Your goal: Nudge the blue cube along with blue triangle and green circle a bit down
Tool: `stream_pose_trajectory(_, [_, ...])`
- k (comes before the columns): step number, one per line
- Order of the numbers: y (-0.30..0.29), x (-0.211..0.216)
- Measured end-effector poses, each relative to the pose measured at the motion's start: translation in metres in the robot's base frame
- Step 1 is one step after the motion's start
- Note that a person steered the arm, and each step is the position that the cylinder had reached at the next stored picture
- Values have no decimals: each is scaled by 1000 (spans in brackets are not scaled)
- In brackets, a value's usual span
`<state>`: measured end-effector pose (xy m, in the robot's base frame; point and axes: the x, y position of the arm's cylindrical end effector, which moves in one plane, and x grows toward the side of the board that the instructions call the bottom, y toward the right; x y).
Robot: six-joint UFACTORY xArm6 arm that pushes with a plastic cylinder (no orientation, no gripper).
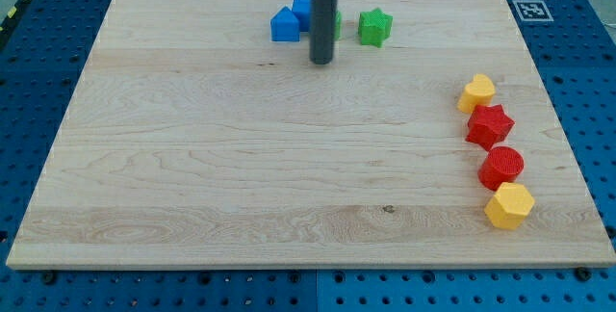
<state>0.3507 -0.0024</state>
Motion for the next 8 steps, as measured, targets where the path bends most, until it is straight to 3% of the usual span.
stream_pose_trajectory(1, [-62, -4])
stream_pose_trajectory(2, [-119, -34])
stream_pose_trajectory(3, [-123, -82])
stream_pose_trajectory(4, [-89, -123])
stream_pose_trajectory(5, [-19, -140])
stream_pose_trajectory(8, [-7, -132])
